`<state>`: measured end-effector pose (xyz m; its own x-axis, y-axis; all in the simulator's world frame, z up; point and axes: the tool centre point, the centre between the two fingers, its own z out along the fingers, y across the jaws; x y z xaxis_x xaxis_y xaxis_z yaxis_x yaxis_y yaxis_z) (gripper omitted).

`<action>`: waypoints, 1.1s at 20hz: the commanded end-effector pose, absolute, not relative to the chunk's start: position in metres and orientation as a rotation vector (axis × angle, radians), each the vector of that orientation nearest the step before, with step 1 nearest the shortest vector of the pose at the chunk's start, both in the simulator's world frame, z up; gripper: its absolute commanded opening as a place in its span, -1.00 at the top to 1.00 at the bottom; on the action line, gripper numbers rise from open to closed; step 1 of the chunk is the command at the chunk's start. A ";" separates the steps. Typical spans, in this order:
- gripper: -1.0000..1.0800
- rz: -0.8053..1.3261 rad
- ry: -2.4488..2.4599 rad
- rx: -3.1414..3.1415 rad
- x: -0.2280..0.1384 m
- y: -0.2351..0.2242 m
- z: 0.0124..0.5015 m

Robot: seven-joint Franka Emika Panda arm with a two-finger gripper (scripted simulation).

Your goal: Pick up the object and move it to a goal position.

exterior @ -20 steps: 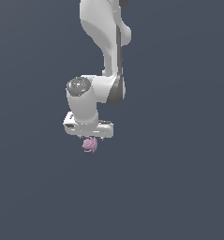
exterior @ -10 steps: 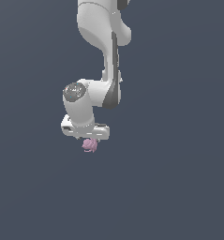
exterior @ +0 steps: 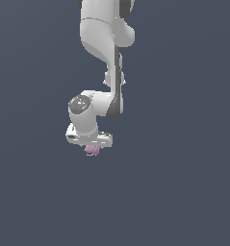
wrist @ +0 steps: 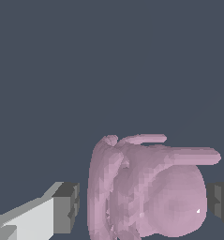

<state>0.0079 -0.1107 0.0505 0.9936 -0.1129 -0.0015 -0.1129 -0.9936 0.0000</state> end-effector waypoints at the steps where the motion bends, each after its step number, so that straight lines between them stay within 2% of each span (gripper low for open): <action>1: -0.92 0.000 0.178 -3.137 0.008 -0.111 0.043; 4: -0.92 0.000 0.178 -3.137 0.009 -0.111 0.041; 5: 1.00 0.000 0.178 -3.137 0.009 -0.111 0.041; 22: 1.00 0.000 0.178 -3.137 0.004 -0.117 0.053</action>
<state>0.0056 -0.1146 0.0485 0.9936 -0.1129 -0.0009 -0.1129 -0.9936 -0.0001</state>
